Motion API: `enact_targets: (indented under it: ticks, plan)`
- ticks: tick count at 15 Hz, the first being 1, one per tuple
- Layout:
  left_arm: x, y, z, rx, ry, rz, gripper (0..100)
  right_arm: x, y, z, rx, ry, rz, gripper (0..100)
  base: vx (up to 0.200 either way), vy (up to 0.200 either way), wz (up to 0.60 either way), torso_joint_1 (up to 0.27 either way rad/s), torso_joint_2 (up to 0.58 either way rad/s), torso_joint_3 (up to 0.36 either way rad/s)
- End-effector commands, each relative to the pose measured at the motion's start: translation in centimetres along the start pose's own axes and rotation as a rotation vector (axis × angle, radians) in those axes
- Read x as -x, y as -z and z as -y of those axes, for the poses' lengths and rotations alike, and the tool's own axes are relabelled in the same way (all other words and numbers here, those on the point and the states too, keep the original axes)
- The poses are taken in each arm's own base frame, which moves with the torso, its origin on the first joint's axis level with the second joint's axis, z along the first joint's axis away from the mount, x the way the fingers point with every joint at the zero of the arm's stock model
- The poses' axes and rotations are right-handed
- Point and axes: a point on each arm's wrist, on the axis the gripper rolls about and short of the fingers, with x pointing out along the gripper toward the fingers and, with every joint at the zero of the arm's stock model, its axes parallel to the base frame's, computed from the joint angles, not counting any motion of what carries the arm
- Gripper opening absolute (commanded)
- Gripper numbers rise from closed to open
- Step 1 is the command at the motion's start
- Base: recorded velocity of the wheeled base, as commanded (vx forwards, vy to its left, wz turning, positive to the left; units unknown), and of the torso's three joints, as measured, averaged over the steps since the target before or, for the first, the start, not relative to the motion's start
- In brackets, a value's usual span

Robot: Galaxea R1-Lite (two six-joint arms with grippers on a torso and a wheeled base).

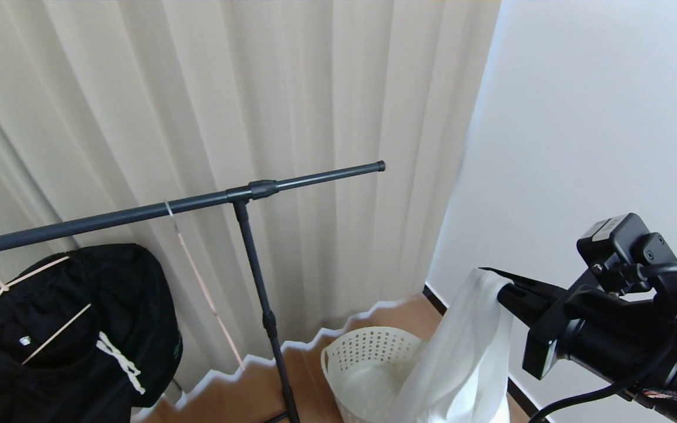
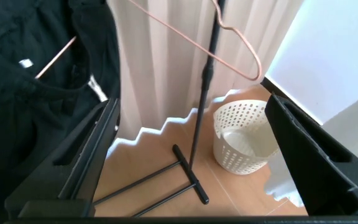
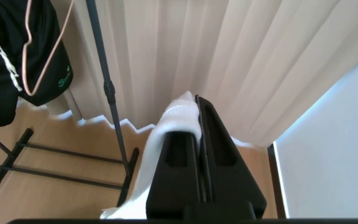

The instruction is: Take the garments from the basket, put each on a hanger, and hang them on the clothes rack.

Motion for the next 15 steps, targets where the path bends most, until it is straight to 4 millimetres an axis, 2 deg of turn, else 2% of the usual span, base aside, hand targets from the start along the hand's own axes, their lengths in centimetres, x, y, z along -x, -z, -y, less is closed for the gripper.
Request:
enact_targets:
  ticks: [1,5,13,15]
  plan:
    - [-0.01,0.0,0.0,0.001,-0.001,-0.002,100,-0.04,0.04,-0.03,0.001,-0.001,-0.003,0,0.0,0.0,0.6,0.012,0.01,-0.002]
    - [-0.01,0.01,0.0,0.0,-0.001,-0.003,100,-0.04,0.02,-0.03,0.001,-0.001,-0.001,0,0.0,0.0,0.6,0.002,0.0,0.001]
    - [-0.01,0.01,0.0,0.002,-0.001,-0.003,100,-0.01,0.0,-0.02,0.0,-0.001,0.0,0,-0.2,0.0,0.0,0.0,0.0,0.003]
    - [-0.01,0.01,0.0,0.002,-0.001,-0.003,100,0.06,-0.01,-0.01,0.0,-0.001,0.002,0,0.0,0.2,0.0,0.0,0.0,0.002]
